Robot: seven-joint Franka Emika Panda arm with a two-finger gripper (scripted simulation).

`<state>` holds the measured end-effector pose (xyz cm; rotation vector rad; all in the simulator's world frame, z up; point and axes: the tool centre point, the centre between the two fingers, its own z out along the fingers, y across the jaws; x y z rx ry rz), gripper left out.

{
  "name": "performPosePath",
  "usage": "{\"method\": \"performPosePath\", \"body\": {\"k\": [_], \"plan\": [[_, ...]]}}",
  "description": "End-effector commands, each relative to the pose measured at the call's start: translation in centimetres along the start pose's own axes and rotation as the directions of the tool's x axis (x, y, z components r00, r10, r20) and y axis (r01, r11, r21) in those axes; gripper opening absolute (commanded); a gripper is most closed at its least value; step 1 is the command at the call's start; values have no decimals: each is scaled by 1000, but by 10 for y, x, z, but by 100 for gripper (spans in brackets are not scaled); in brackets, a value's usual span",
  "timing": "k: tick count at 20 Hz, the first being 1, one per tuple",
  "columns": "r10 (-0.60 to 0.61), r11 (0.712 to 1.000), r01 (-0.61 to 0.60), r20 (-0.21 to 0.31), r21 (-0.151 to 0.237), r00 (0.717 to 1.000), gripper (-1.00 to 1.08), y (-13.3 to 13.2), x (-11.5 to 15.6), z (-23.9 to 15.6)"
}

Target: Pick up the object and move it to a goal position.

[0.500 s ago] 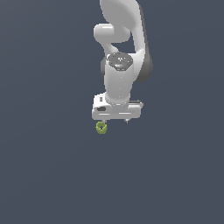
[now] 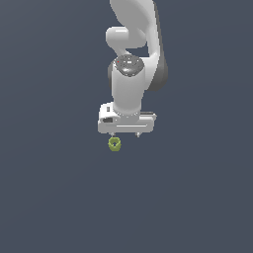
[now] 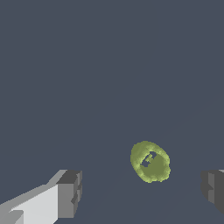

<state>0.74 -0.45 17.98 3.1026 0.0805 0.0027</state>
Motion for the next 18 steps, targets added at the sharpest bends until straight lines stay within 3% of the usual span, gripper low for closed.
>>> {"method": "performPosePath", "body": {"k": [1,9,18], "plan": [[-4,1000,5,2,-4,1000,100,3,-1,-2],[42,999,-42,2,2,999,100,4,-3,5],[227,974,-227,7,17,974,100,16,-12,29]]}}
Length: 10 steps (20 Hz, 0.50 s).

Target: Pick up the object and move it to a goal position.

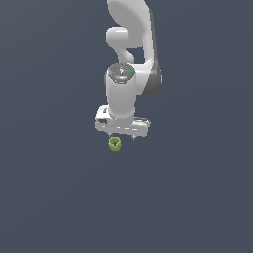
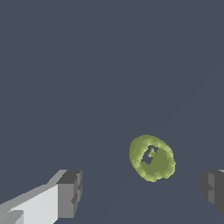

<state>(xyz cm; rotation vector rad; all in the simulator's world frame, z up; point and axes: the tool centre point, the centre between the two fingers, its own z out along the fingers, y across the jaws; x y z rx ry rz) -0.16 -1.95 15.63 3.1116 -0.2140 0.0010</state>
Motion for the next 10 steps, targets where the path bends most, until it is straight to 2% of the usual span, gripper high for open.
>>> {"method": "performPosePath", "body": {"k": [1,5,10], "plan": [[69,998,-69,2,5,998,100,5,-3,9],[203,979,-203,5,12,979,100,16,-9,25],[343,939,-343,9,17,939,100,28,-16,42]]}}
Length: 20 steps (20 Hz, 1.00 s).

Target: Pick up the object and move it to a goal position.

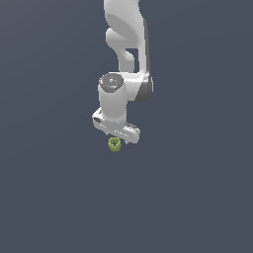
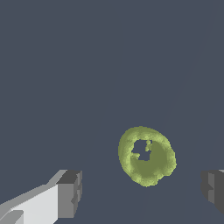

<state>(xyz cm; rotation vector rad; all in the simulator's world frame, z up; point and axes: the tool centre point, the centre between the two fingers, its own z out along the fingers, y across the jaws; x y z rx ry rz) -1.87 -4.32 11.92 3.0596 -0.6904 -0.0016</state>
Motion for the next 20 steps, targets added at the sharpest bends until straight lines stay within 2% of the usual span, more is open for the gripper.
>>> {"method": "performPosePath", "body": {"k": [1,9,20], "plan": [[67,998,-67,0,2,998,100,6,-1,7],[187,982,-187,1,5,982,100,19,-4,21],[197,980,-197,1,5,980,100,20,-5,34]]}}
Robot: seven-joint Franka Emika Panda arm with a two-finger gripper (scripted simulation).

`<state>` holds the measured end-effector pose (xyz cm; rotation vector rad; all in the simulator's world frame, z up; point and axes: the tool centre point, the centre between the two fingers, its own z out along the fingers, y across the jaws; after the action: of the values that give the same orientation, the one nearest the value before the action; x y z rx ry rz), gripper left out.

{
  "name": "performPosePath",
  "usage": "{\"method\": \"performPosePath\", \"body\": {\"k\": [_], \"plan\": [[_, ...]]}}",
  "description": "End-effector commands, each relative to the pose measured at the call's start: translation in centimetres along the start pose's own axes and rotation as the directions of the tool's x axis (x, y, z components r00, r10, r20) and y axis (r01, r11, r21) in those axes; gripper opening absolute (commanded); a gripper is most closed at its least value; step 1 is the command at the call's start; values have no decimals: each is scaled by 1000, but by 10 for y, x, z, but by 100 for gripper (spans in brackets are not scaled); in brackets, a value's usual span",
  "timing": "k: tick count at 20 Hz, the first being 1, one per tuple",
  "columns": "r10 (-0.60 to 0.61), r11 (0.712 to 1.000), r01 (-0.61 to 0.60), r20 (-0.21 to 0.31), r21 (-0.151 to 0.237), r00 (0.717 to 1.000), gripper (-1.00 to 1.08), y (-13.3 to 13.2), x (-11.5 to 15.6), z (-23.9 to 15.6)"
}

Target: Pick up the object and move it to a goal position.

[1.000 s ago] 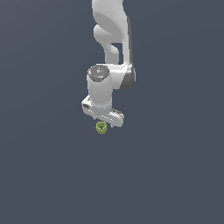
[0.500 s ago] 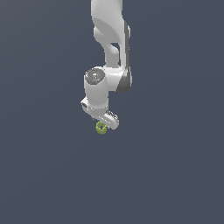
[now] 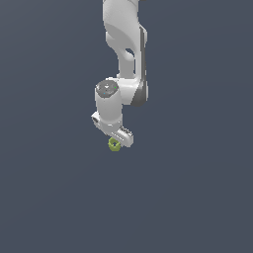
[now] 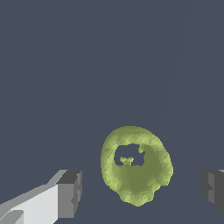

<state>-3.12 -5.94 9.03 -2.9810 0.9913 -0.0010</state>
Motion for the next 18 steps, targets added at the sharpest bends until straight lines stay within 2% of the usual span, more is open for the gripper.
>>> {"method": "performPosePath", "body": {"k": [1,7,12,13,18], "plan": [[1,1000,-1,1,-1,1000,100,1,-1,9],[4,1000,-4,1,0,1000,100,1,-1,37],[5,1000,-5,1,0,1000,100,1,0,43],[5,1000,-5,1,0,1000,-100,1,0,43],[5,1000,-5,1,0,1000,-100,1,0,43]]}}
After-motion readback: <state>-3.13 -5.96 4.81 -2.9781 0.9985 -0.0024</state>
